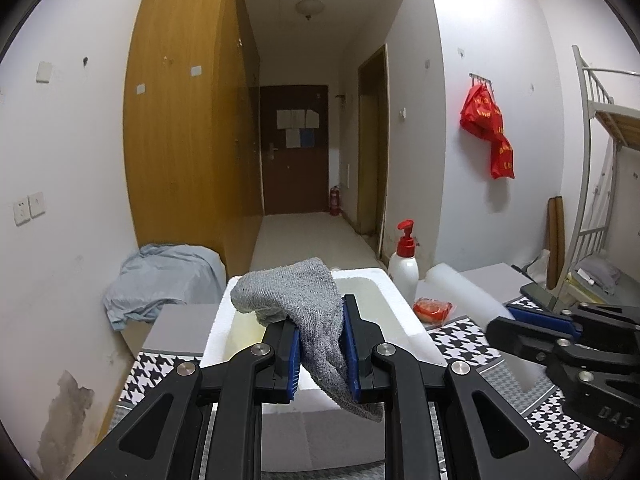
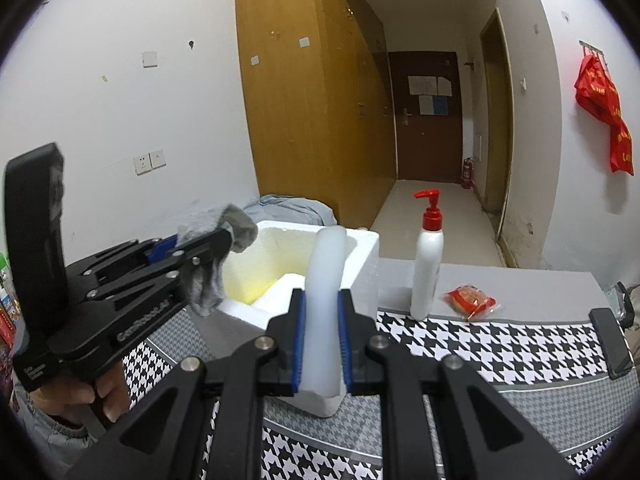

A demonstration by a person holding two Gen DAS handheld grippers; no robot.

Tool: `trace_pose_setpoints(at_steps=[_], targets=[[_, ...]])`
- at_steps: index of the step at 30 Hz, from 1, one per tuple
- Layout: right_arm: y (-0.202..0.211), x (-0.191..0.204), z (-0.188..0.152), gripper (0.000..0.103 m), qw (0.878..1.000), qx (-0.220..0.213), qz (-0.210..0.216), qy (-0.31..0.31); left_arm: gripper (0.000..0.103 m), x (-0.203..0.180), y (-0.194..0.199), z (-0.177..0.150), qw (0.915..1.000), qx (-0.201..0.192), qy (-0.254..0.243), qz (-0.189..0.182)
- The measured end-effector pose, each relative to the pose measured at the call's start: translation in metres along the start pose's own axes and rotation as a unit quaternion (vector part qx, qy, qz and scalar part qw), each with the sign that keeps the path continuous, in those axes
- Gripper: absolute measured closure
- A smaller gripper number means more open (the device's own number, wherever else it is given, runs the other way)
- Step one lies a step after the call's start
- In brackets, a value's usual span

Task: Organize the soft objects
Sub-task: 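Lift the grey sock and white foam roll and carry both toward the foam box, then open the left gripper to drop the grey sock into the foam box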

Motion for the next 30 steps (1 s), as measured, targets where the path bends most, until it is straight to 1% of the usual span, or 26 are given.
trace_pose_setpoints(at_steps=[7, 11, 16, 17, 18, 19, 20, 21, 22, 26, 27, 29, 30], targets=[[0.000, -0.005, -0.002, 0.084, 1.000, 0.002, -0.012, -0.007, 0.083, 0.004, -0.018, -0.003, 0.9999, 0.015, 0.001, -0.002], [0.000, -0.010, -0.004, 0.084, 1.000, 0.005, -0.019, -0.009, 0.083, 0.010, -0.029, -0.007, 0.9997, 0.026, 0.001, 0.003], [0.001, -0.015, -0.006, 0.084, 1.000, 0.008, -0.027, -0.014, 0.083, 0.016, -0.039, -0.009, 0.9992, 0.038, 0.012, 0.002], [0.001, -0.016, -0.006, 0.084, 0.999, 0.008, -0.028, -0.015, 0.083, 0.017, -0.040, -0.009, 0.9991, 0.039, 0.017, -0.002], [0.002, -0.017, -0.006, 0.084, 0.999, 0.008, -0.029, -0.016, 0.081, 0.016, -0.041, -0.010, 0.9990, 0.040, 0.019, -0.005], [0.002, -0.018, -0.006, 0.084, 0.999, 0.008, -0.030, -0.016, 0.073, 0.016, -0.041, -0.010, 0.9989, 0.041, 0.019, -0.006], [0.002, -0.018, -0.006, 0.084, 0.999, 0.007, -0.030, -0.017, 0.068, 0.017, -0.040, -0.009, 0.9990, 0.040, 0.017, -0.004], [0.002, -0.019, -0.006, 0.084, 0.999, 0.007, -0.031, -0.017, 0.056, 0.019, -0.040, -0.008, 0.9992, 0.037, 0.017, -0.002], [0.003, -0.019, -0.006, 0.084, 0.999, 0.007, -0.030, -0.017, 0.042, 0.019, -0.039, -0.008, 0.9992, 0.035, 0.017, -0.001], [0.005, -0.019, -0.005, 0.084, 0.999, 0.003, -0.033, -0.015, 0.023, 0.027, -0.033, -0.006, 0.9993, 0.021, 0.027, 0.012], [0.006, -0.019, -0.005, 0.084, 0.999, 0.002, -0.033, -0.015, 0.015, 0.027, -0.031, -0.006, 0.9994, 0.020, 0.028, 0.009], [0.007, -0.019, -0.004, 0.084, 0.999, 0.002, -0.035, -0.015, 0.011, 0.028, -0.029, -0.007, 0.9994, 0.018, 0.028, 0.011], [0.007, -0.019, -0.004, 0.084, 0.999, 0.002, -0.036, -0.015, 0.009, 0.027, -0.029, -0.007, 0.9995, 0.021, 0.020, 0.010]])
Point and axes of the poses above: each gripper's, at about its wrist camera, not at the fingertips, and y roughly against the way its jaws point, x to its left, z to its top, the point moved 10 cm from there along -y, roughly the way its jaws point, and after that the axes turned 6 degrees about y, right-handed, at the moved point
